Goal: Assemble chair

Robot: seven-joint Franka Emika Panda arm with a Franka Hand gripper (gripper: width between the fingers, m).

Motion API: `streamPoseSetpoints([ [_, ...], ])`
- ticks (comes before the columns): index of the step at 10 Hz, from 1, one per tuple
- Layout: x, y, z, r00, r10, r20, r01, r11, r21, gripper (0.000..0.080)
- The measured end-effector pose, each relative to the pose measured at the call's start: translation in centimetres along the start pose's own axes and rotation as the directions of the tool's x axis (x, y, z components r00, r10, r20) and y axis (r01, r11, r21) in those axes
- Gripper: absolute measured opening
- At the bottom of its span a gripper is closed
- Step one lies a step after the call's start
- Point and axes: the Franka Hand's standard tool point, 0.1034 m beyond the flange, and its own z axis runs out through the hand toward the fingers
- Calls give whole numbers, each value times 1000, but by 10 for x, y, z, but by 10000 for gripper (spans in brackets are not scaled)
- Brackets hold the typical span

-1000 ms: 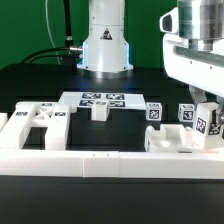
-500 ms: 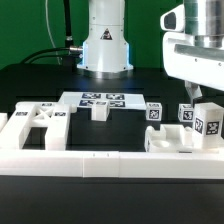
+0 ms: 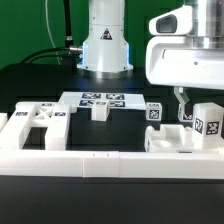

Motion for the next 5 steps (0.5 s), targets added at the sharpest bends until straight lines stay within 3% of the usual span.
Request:
streamPoseSetpoints([
  [1,1,1,0,996,-91,-2,91,996,-1,648],
  [3,2,1,-1,943,-332,-13,332,943,-33,648],
  [5,3,2,-1,871,-490,-10,489,871,-49,648],
])
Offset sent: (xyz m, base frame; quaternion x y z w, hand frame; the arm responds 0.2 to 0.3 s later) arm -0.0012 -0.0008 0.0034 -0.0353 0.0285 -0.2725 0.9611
